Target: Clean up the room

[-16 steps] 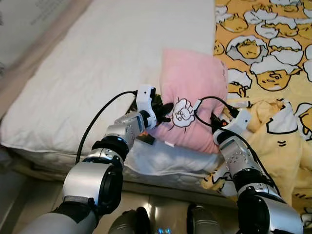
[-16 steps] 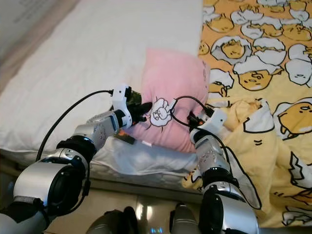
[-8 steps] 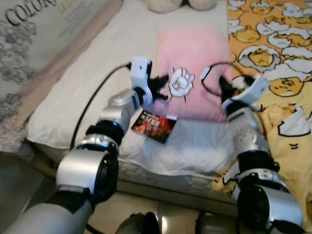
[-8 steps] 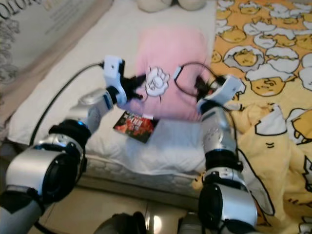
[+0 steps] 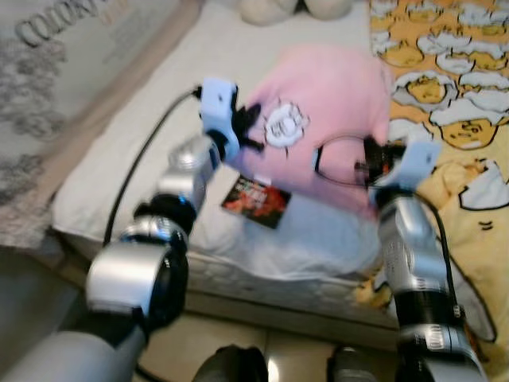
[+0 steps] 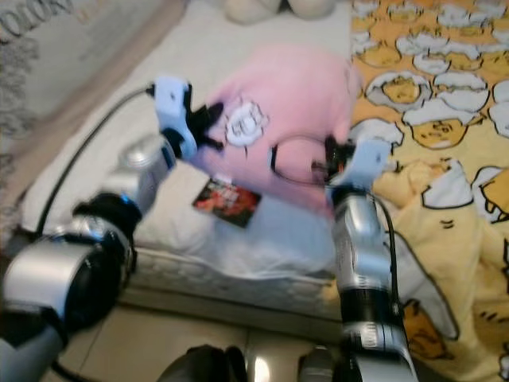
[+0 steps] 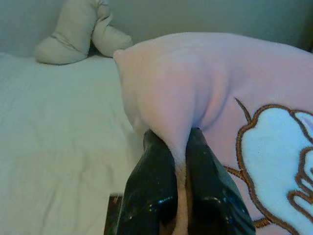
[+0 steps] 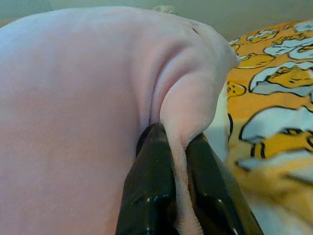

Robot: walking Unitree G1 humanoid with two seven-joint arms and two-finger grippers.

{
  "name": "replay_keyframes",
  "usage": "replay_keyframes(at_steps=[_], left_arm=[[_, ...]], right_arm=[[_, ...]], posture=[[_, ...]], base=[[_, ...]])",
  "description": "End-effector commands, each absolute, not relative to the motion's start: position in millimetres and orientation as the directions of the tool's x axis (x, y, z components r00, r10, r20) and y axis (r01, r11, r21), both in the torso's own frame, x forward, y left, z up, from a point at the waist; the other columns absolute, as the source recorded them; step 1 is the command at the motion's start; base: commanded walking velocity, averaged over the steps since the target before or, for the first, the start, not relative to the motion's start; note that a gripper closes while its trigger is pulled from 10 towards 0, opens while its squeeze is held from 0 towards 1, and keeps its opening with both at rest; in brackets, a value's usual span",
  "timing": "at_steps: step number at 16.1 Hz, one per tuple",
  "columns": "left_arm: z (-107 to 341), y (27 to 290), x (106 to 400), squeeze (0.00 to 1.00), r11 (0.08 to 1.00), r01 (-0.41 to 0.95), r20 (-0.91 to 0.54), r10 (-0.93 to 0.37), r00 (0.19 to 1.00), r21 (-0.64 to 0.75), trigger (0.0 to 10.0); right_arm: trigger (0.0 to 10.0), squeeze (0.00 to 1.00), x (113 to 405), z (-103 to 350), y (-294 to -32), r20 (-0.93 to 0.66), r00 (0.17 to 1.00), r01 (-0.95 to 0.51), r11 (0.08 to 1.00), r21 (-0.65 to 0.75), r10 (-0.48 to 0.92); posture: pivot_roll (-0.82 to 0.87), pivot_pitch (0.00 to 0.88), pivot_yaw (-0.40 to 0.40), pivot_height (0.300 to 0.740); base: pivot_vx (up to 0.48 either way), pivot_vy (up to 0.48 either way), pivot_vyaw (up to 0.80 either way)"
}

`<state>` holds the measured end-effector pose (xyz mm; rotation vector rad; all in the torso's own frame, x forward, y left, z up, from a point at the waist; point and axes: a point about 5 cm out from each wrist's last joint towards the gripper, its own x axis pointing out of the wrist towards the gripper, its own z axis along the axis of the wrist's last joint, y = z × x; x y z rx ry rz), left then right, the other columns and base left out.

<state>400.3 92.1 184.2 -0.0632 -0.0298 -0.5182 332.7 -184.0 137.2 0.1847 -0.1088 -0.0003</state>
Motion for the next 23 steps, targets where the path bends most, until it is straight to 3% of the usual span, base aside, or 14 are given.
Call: replay_keyframes(at_steps=[1, 8, 11, 23], left_arm=[[191, 106, 401, 0.0, 0.9, 0.435, 0.1, -0.43, 0.897, -0.035, 10.0], [176, 84, 396, 0.0, 0.903, 0.43, 0.066, -0.428, 0.901, -0.021, 10.0], [169, 82, 394, 0.0, 0.909, 0.417, 0.032, -0.417, 0.909, -0.014, 10.0], [156, 106, 394, 0.0, 0.98, 0.176, 0.002, -0.177, 0.984, -0.091, 10.0]], right_arm=[[10.0, 0.0, 327, 147, -189, 0.15, 0.988, 0.023, 0.985, 0.168, -0.049], [10.0, 0.0, 321, 147, -197, 0.136, 0.986, 0.073, 0.985, 0.159, -0.095], [10.0, 0.0, 321, 146, -197, 0.132, 0.986, 0.077, 0.985, 0.154, -0.098], [10.0, 0.0, 330, 137, -187, 0.058, 0.998, -0.022, 0.998, 0.059, 0.018]], posture=[[-0.37, 0.0, 0.166, 0.74], [-0.38, 0.0, 0.181, 0.74], [-0.37, 0.0, 0.181, 0.74], [-0.33, 0.0, 0.133, 0.74]], base=[[0.0, 0.48, 0.0], [0.0, 0.48, 0.0], [0.0, 0.0, 0.0], [0.477, 0.0, 0.06]])
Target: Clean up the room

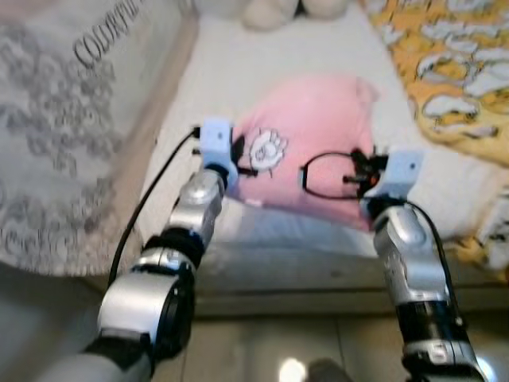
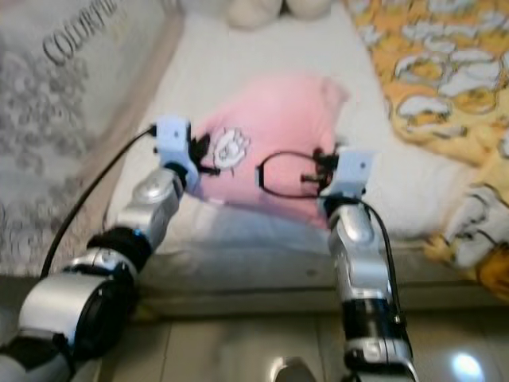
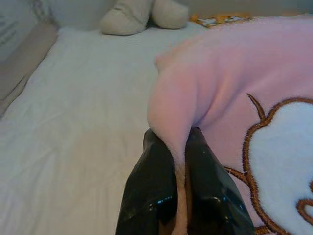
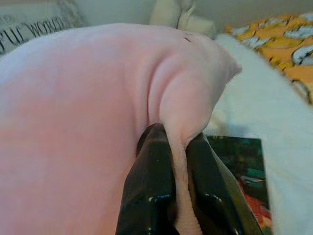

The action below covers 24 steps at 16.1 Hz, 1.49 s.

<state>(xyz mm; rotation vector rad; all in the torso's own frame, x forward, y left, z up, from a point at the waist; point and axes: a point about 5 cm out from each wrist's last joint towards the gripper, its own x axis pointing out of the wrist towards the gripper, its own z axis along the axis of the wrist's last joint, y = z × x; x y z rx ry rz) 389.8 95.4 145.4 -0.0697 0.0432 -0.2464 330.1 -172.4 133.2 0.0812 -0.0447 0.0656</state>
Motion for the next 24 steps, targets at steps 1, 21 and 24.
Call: replay_keyframes(at_steps=[1, 21, 24], left_arm=[[157, 109, 395, 0.0, 0.982, 0.162, 0.004, -0.162, 0.987, -0.095, 10.0], [149, 152, 394, 0.0, 0.996, -0.087, -0.028, 0.086, 0.996, -0.022, 10.0], [102, 141, 377, 0.0, 0.993, -0.108, -0.23, 0.093, 0.969, -0.055, 10.0]], right_arm=[[10.0, 0.0, 330, 136, -185, 0.05, 0.998, -0.031, 0.998, 0.047, 0.029], [10.0, 0.0, 352, 103, -163, -0.208, 0.946, -0.267, 0.961, -0.075, 0.247], [10.0, 0.0, 349, 77, -176, -0.361, 0.908, -0.302, 0.93, -0.211, 0.213]], posture=[[-0.33, 0.0, 0.131, 0.74], [-0.3, 0.0, 0.128, 0.74], [-0.27, 0.0, 0.104, 0.74]], base=[[0.461, 0.0, 0.68], [0.459, 0.0, 0.11], [0.0, 0.0, 0.0]])
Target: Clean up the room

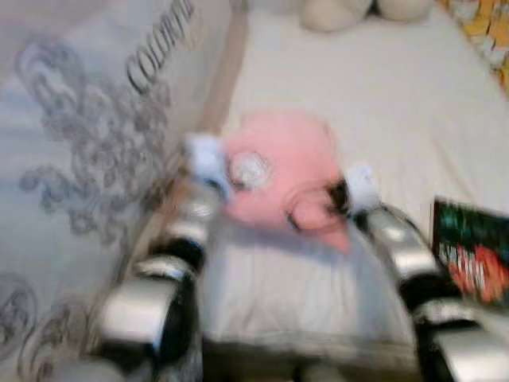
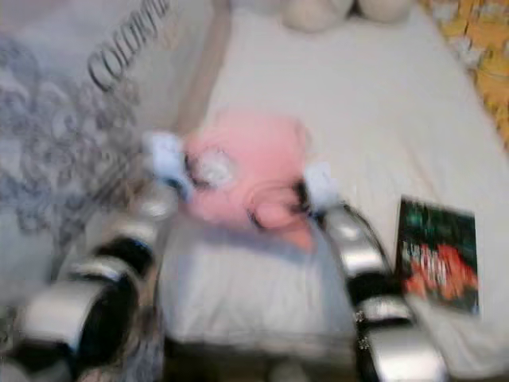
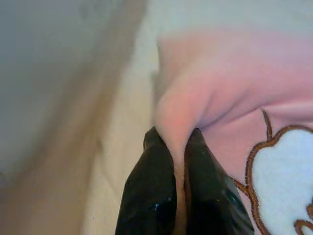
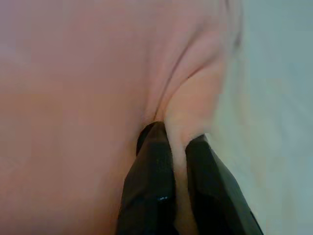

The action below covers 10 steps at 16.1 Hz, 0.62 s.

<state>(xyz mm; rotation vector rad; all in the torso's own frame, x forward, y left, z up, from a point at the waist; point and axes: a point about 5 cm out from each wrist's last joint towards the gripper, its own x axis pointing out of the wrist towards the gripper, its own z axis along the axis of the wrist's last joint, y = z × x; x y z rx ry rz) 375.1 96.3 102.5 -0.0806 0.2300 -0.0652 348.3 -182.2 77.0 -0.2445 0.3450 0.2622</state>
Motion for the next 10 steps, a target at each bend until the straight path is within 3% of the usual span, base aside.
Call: replay_keyframes(at_steps=[1, 3, 5, 7, 10], left_arm=[[95, 138, 374, 0.0, 0.991, -0.111, -0.256, 0.089, 0.963, -0.073, 10.0], [79, 126, 365, 0.0, 0.991, -0.113, -0.318, 0.085, 0.944, -0.068, 10.0], [83, 124, 366, 0.0, 0.985, -0.146, -0.28, 0.114, 0.953, -0.096, 10.0], [106, 139, 373, 0.0, 0.973, -0.224, -0.126, 0.215, 0.968, -0.06, 10.0], [96, 134, 367, 0.0, 0.976, -0.217, -0.146, 0.213, 0.966, -0.015, 10.0]], right_arm=[[10.0, 0.0, 349, 74, -181, -0.376, 0.906, -0.295, 0.925, -0.238, 0.192], [10.0, 0.0, 346, 67, -194, -0.411, 0.897, -0.294, 0.915, -0.276, 0.164], [10.0, 0.0, 350, 72, -198, -0.405, 0.902, -0.298, 0.896, -0.329, 0.151], [10.0, 0.0, 362, 91, -186, -0.33, 0.92, -0.333, 0.871, -0.362, 0.214], [10.0, 0.0, 359, 82, -182, -0.368, 0.902, -0.368, 0.847, -0.385, 0.225]], posture=[[-0.27, 0.0, 0.104, 0.74], [-0.26, 0.0, 0.093, 0.74], [-0.26, 0.0, 0.089, 0.74], [-0.25, 0.0, 0.084, 0.74], [-0.23, 0.0, 0.072, 0.74]], base=[[0.0, 0.0, 0.0], [0.0, 0.0, 0.0], [0.0, 0.0, 0.0], [0.0, 0.0, 0.0], [0.0, 0.0, 0.0]])
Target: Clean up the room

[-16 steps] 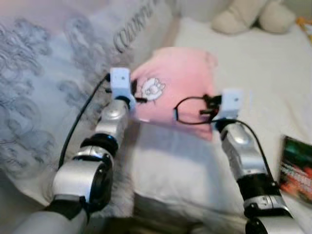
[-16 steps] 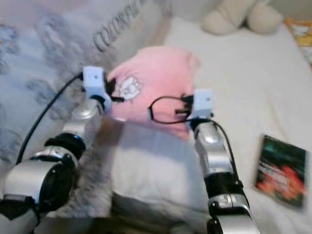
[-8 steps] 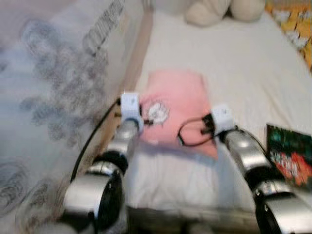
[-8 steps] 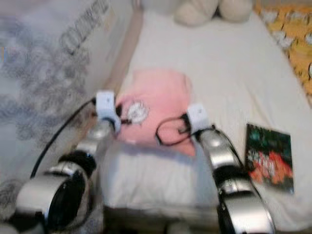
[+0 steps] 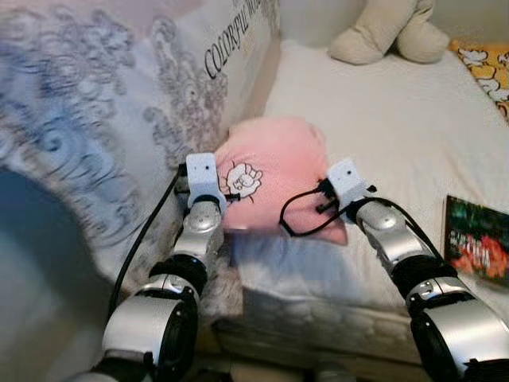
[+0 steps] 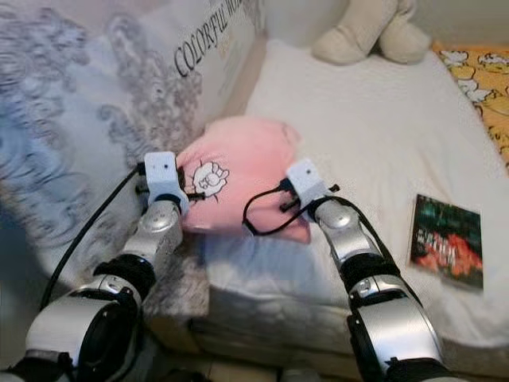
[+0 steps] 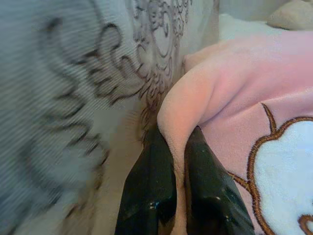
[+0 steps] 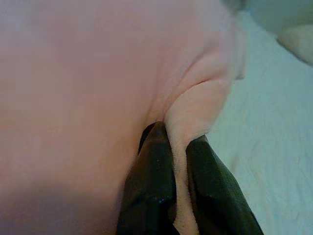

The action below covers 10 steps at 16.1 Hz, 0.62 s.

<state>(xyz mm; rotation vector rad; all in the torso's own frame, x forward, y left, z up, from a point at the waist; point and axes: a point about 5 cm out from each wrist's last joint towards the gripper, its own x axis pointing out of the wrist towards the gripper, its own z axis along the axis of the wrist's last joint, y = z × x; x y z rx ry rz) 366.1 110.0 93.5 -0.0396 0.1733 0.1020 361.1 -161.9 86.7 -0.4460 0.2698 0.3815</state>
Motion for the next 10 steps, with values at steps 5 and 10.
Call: replay_keyframes(at_steps=[5, 10], left_arm=[[110, 108, 372, 0.0, 0.999, -0.048, -0.077, 0.05, 0.996, 0.022, 10.0], [125, 105, 376, 0.0, 0.999, -0.013, 0.01, 0.013, 1.0, 0.035, 10.0]], right_arm=[[10.0, 0.0, 362, 94, -197, -0.217, 0.973, -0.153, 0.922, -0.356, 0.078], [10.0, 0.0, 353, 101, -194, -0.044, 0.999, -0.042, 0.957, -0.286, 0.031]], posture=[[-0.23, 0.0, 0.054, 0.74], [-0.25, 0.0, 0.064, 0.74]], base=[[0.0, 0.0, 0.0], [0.0, 0.0, 0.0]])
